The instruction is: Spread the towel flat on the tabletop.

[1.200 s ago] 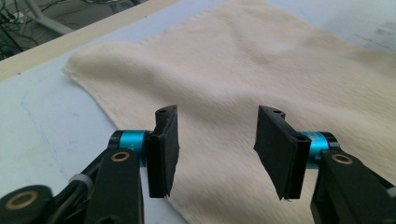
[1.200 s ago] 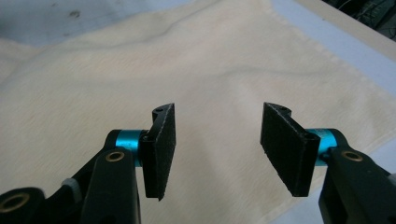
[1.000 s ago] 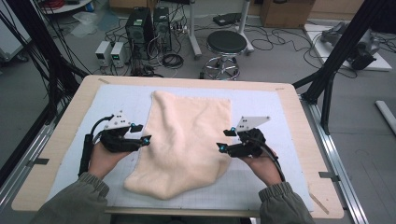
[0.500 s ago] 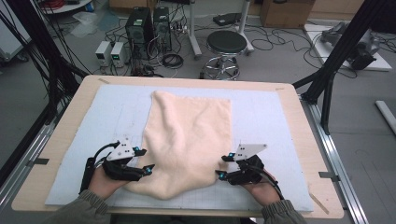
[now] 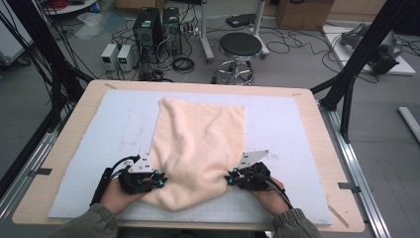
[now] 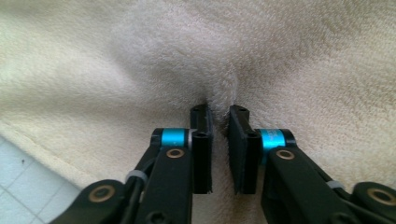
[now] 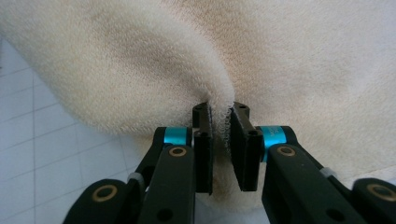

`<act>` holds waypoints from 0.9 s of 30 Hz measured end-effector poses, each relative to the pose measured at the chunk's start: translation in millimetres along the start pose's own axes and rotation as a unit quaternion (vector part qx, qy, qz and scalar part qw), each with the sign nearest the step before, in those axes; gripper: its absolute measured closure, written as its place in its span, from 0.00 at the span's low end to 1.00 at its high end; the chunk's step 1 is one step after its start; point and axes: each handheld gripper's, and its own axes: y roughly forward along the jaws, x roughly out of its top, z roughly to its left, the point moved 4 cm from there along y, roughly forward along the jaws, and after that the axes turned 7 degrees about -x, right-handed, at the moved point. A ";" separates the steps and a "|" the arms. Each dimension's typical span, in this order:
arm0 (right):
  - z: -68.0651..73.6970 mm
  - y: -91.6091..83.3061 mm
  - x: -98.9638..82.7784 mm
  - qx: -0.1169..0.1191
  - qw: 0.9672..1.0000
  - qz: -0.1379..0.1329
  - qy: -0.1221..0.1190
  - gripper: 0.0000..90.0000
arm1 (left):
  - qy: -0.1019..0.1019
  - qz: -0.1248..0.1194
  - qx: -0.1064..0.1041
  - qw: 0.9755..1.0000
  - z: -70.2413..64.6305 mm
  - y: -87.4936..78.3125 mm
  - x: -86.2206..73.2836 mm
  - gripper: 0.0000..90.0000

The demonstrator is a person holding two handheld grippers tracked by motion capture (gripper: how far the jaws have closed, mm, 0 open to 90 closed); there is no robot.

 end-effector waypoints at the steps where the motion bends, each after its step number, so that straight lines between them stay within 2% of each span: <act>1: -0.8 -1.8 1.1 0.000 1.000 -0.004 -0.005 0.91 | 0.004 -0.005 0.005 1.000 0.5 -2.7 1.7 0.92; 2: -0.8 -9.2 4.7 -0.005 1.000 -0.012 -0.008 0.92 | 0.001 -0.012 0.011 1.000 1.0 -6.1 3.4 0.93; 6: -7.3 -20.3 11.3 -0.014 0.999 -0.029 -0.007 0.93 | -0.018 -0.049 0.020 0.998 9.6 -20.2 13.1 0.93; 8: -15.8 -25.7 17.9 -0.026 0.999 -0.037 -0.005 0.93 | -0.022 -0.057 0.035 0.998 18.1 -24.5 20.7 0.93; 11: -30.6 -28.8 32.3 -0.044 0.998 -0.042 0.005 0.93 | -0.043 -0.074 0.056 0.995 37.6 -28.3 35.8 0.93; 15: -59.0 -16.8 44.6 -0.065 0.997 -0.022 0.026 0.93 | -0.076 -0.072 0.085 0.991 73.1 -19.8 51.7 0.93; 18: -81.6 3.0 42.1 -0.075 0.996 0.002 0.057 0.93 | -0.106 -0.055 0.101 0.988 98.9 -2.4 55.6 0.93; 19: -93.1 17.7 36.4 -0.078 0.994 0.014 0.071 0.93 | -0.114 -0.048 0.106 0.987 106.2 3.9 55.1 0.93; 20: -93.1 17.7 36.4 -0.078 0.994 0.014 0.071 0.93 | -0.121 -0.043 0.109 0.986 112.0 10.2 53.4 0.93; 22: -99.8 29.1 30.2 -0.075 0.993 0.021 0.088 0.93 | -0.129 -0.023 0.109 0.985 118.2 21.0 49.5 0.93; 24: -102.8 31.0 29.2 -0.073 0.992 0.009 0.098 0.91 | -0.127 -0.020 0.107 0.986 118.4 24.0 48.5 0.91; 27: -101.0 23.6 30.9 -0.083 0.993 0.007 0.086 0.82 | -0.127 -0.035 0.102 0.986 115.1 15.6 51.1 0.81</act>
